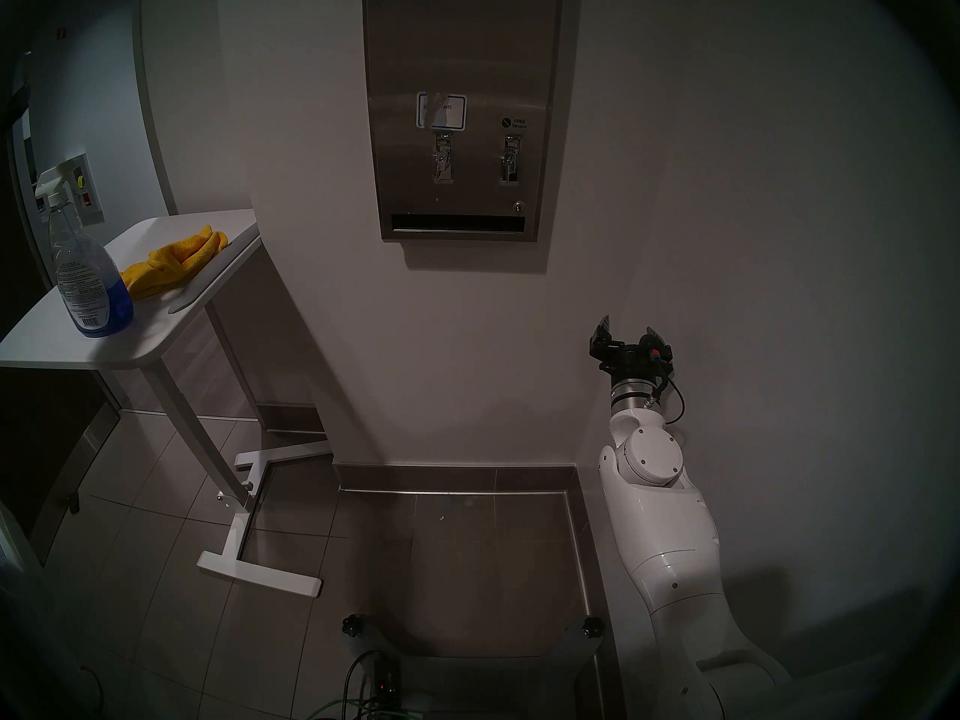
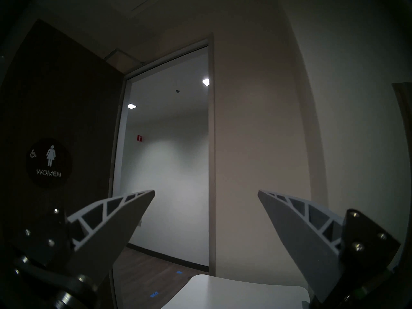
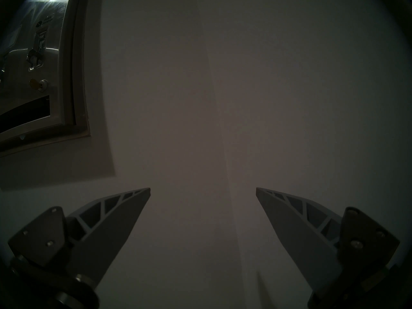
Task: Pick up the cleaner bottle and spray the cleaner onto the surface
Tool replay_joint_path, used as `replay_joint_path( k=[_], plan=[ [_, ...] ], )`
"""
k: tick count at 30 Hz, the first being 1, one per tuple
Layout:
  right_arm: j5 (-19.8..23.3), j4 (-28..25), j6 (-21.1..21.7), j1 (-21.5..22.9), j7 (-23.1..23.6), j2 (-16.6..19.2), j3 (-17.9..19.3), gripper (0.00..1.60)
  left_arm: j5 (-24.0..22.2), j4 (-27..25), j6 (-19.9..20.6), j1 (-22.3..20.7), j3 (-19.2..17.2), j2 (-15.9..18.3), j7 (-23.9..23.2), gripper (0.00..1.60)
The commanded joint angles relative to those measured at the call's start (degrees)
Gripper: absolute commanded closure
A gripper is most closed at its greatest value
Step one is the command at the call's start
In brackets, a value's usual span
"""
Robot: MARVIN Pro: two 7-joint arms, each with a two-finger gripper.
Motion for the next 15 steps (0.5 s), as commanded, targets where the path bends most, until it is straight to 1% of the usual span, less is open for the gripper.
replay_joint_path(
  k=[1, 2, 3, 6, 8, 9, 10, 12, 13, 14, 15],
  plan=[
    [-0.05, -2.36, -0.73, 1.86, 0.07, 0.06, 0.00, 0.00, -0.27, 6.75, 0.73, -6.01, 1.13, 6.08, 1.25, 0.00],
    [-0.05, -2.35, -0.72, 1.86, 0.07, 0.06, 0.00, 0.00, 0.52, 8.16, 0.47, -5.87, 1.32, 6.71, 1.79, 0.00],
    [-0.05, -2.36, -0.72, 1.85, 0.07, 0.06, 0.00, 0.00, 0.06, 10.36, 0.67, -6.23, 1.79, 7.93, 1.72, 0.00],
    [-0.05, -2.29, -0.70, 1.85, 0.07, 0.06, 0.00, 0.00, -0.05, 13.23, 1.56, -5.94, 0.77, 8.51, 2.25, 0.00],
    [-0.05, -2.29, -0.70, 1.85, 0.07, 0.06, 0.00, 0.00, 0.70, 15.83, 1.59, -5.94, 1.10, 9.49, 2.90, 0.00],
    [-0.05, -2.32, -0.71, 1.85, 0.07, 0.06, 0.00, 0.00, 0.86, 17.96, 1.21, -6.24, 1.91, 10.55, 2.72, 0.00],
    [-0.05, -2.37, -0.72, 1.85, 0.07, 0.06, 0.00, 0.00, 1.50, 18.33, 0.99, -6.50, 2.31, 10.18, 2.83, 0.00],
    [-0.05, -2.52, -0.74, 1.82, 0.07, 0.05, 0.00, 0.00, 2.47, 21.36, -0.39, -6.85, 5.00, 11.67, 1.50, 0.00],
    [-0.05, -2.59, -0.74, 1.81, 0.07, 0.05, 0.00, 0.00, 3.26, 21.47, -0.93, -6.97, 5.91, 11.34, 1.17, 0.00],
    [-0.04, -2.66, -0.74, 1.78, 0.06, 0.04, 0.00, 0.00, 2.56, 22.85, -0.86, -6.91, 7.76, 12.57, 0.22, 0.00],
    [-0.04, -2.71, -0.74, 1.76, 0.06, 0.04, 0.00, 0.00, 2.02, 23.67, -0.79, -7.44, 9.10, 12.79, -0.52, 0.00]
  ],
)
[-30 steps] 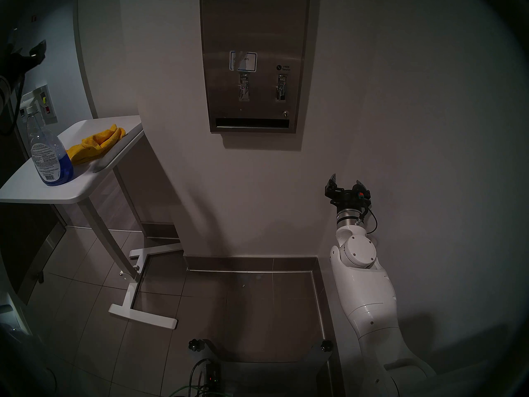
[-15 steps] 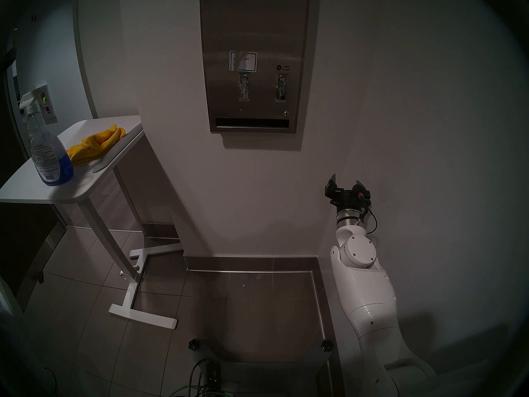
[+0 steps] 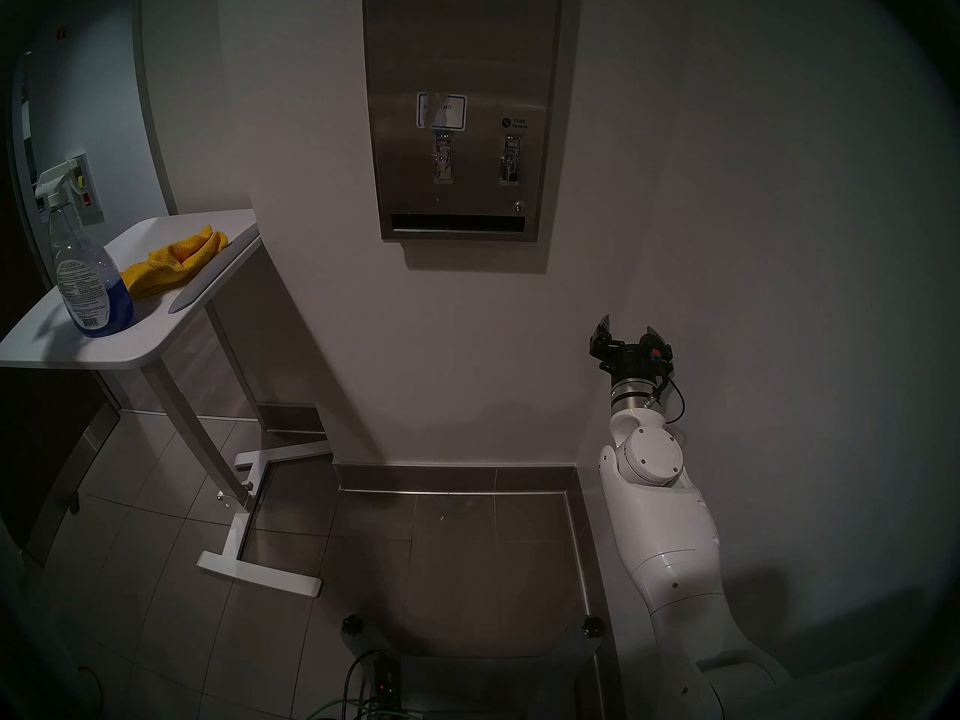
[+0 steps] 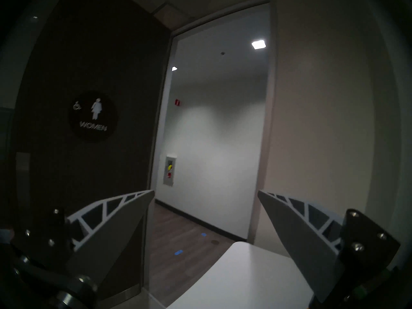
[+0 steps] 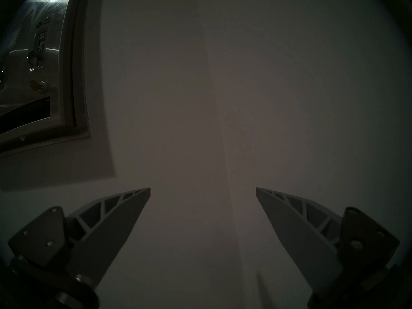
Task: Pick up the cleaner bottle and spray the cleaner onto the surface
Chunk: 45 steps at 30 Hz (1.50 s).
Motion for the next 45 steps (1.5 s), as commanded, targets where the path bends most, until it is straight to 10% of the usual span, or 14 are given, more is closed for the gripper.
replay_joint_path(
  k=[1, 27, 45],
  plan=[
    [-0.04, -2.63, -0.71, 1.75, 0.06, 0.04, 0.00, 0.00, -0.59, 5.15, -1.69, -2.85, 7.30, 6.87, -5.20, 0.00],
    [-0.04, -2.64, -0.64, 1.72, 0.06, 0.04, 0.00, 0.00, -6.20, 23.43, -3.34, -4.10, 12.76, 12.10, -27.45, 0.00],
    [-0.05, -2.55, -0.63, 1.73, 0.06, 0.04, 0.00, 0.00, -4.54, 31.02, -12.13, -3.40, 19.17, 15.15, -45.34, 0.00]
  ],
)
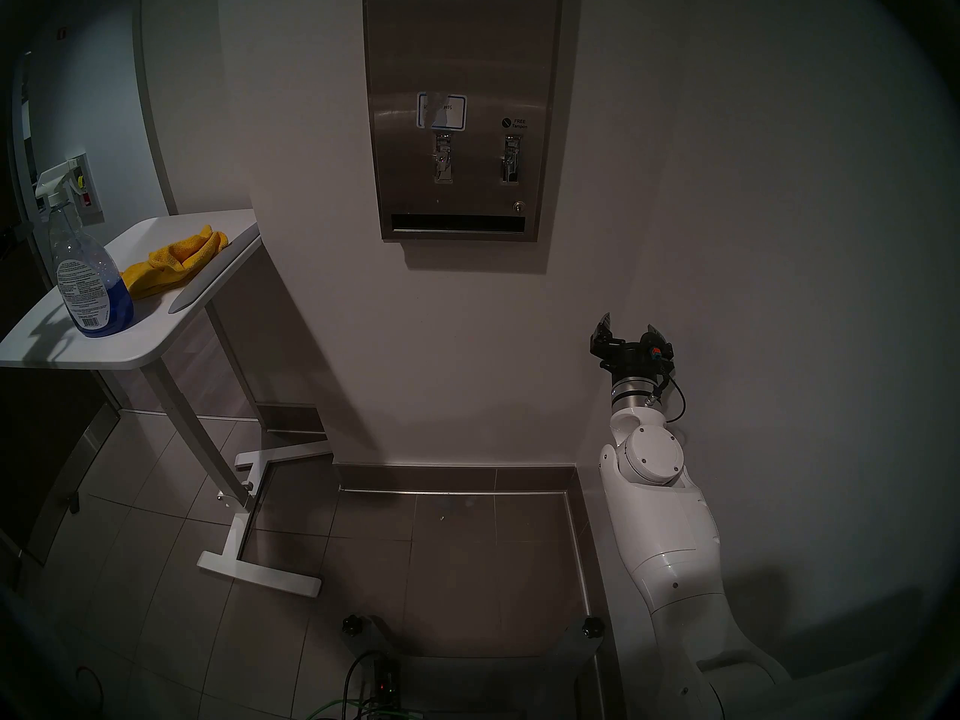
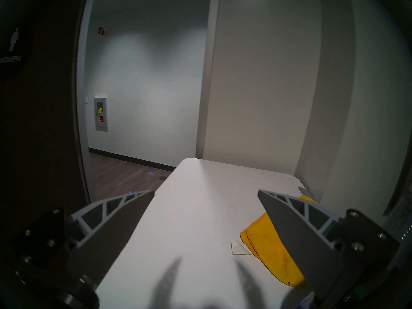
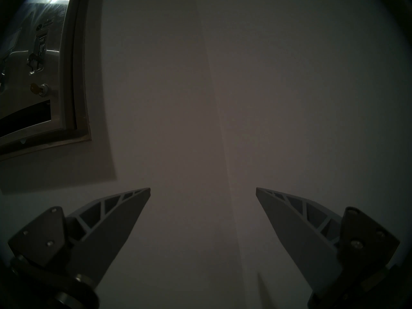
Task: Pick up the cleaner bottle and spray the cleaner onto the surface
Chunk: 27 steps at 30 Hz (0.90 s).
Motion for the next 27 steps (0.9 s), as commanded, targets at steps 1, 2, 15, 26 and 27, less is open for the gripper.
replay_joint_path(
  k=[1, 2, 15, 26, 27],
  plan=[
    [-0.05, -2.13, -0.63, 1.74, 0.06, 0.06, 0.00, 0.00, -0.04, 1.68, -4.39, -1.40, -0.43, 4.48, -6.58, 0.00],
    [-0.05, -2.12, -0.63, 1.74, 0.06, 0.06, 0.00, 0.00, -0.02, 2.10, -4.80, -1.46, -0.46, 4.68, -7.33, 0.00],
    [-0.05, -2.11, -0.64, 1.75, 0.06, 0.06, 0.00, 0.00, -0.02, 8.40, -11.95, -1.45, -0.28, 5.44, -19.17, 0.00],
    [-0.05, -2.07, -0.63, 1.75, 0.07, 0.06, 0.00, 0.00, -0.25, 12.16, -17.21, -2.20, -0.37, 5.41, -27.03, 0.00],
    [-0.05, -2.06, -0.63, 1.75, 0.07, 0.06, 0.00, 0.00, -0.36, 12.55, -17.64, -2.36, -0.47, 5.34, -27.71, 0.00]
  ],
)
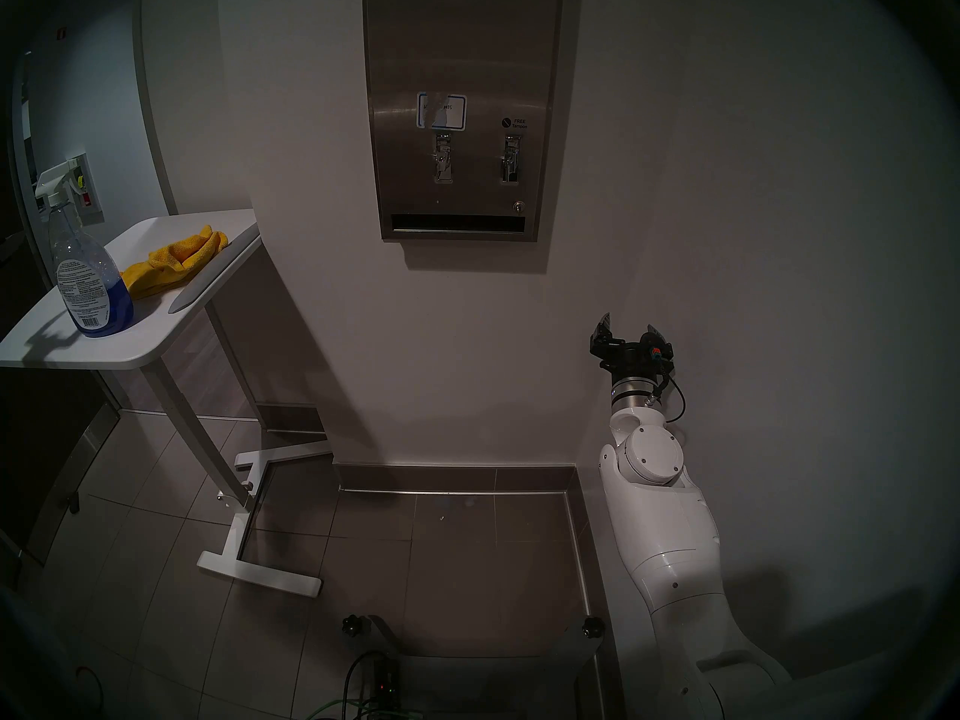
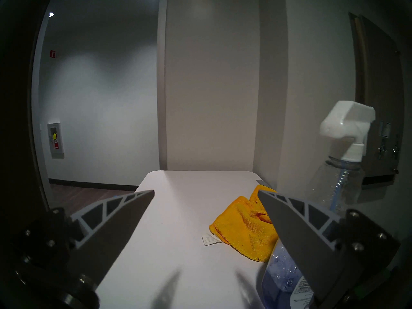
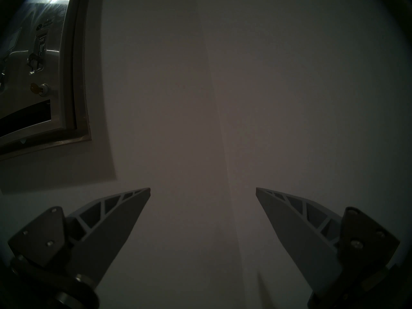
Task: Pick up the cleaner bottle and spray the cleaner onto the surface
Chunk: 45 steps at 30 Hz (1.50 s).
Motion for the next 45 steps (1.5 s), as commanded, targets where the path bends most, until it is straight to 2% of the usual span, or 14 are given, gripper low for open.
replay_joint_path(
  k=[1, 14, 32, 45],
  plan=[
    [-0.05, -2.10, -0.63, 1.75, 0.07, 0.07, 0.00, 0.00, -0.88, 0.77, -3.51, -2.02, -0.78, 2.21, -4.19, 0.00],
    [-0.05, -2.00, -0.62, 1.76, 0.07, 0.07, 0.00, 0.00, -1.26, 3.52, -6.74, -3.51, -1.14, 1.88, -8.33, 0.00],
    [-0.05, -1.92, -0.62, 1.77, 0.07, 0.07, 0.00, 0.00, -0.19, 0.47, -9.75, -5.74, 1.94, -1.66, -9.00, 0.00],
    [-0.05, -1.80, -0.60, 1.78, 0.07, 0.07, 0.00, 0.00, -0.04, 0.34, -10.25, -8.14, 4.21, -1.68, -9.78, 0.00]
  ],
)
